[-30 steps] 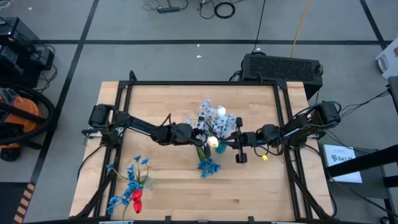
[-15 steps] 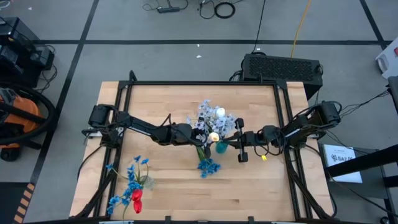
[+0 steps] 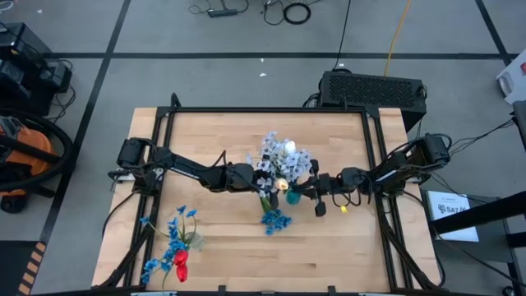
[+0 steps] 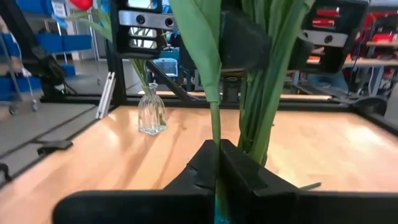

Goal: Sort flowers into vase by color
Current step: Put the pink flower into the blue flower vase

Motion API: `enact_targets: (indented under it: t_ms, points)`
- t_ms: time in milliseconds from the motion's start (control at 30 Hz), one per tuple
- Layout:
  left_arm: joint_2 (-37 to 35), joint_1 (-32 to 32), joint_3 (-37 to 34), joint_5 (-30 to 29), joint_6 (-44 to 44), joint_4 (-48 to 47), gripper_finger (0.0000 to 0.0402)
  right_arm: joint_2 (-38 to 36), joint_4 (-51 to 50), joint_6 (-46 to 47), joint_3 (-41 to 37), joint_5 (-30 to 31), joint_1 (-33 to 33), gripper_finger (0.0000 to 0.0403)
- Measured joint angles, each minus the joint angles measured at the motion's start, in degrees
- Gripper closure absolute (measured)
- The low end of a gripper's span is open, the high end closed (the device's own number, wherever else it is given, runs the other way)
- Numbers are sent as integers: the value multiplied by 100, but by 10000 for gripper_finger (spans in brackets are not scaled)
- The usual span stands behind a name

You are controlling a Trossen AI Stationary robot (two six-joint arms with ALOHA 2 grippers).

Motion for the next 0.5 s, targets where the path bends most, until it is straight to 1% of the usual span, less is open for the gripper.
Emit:
enact_targets:
  t_ms: [133, 333, 500]
  points:
    - [0, 0, 0, -7, 21, 0, 339, 0, -7, 389, 0, -11, 0, 365]
    - [0, 2, 0, -39, 23, -2, 339, 0, 15, 449, 0, -16, 2, 306]
    - [0, 2, -2, -42, 22, -2, 339, -14, 25, 640, 0, -22, 4, 274]
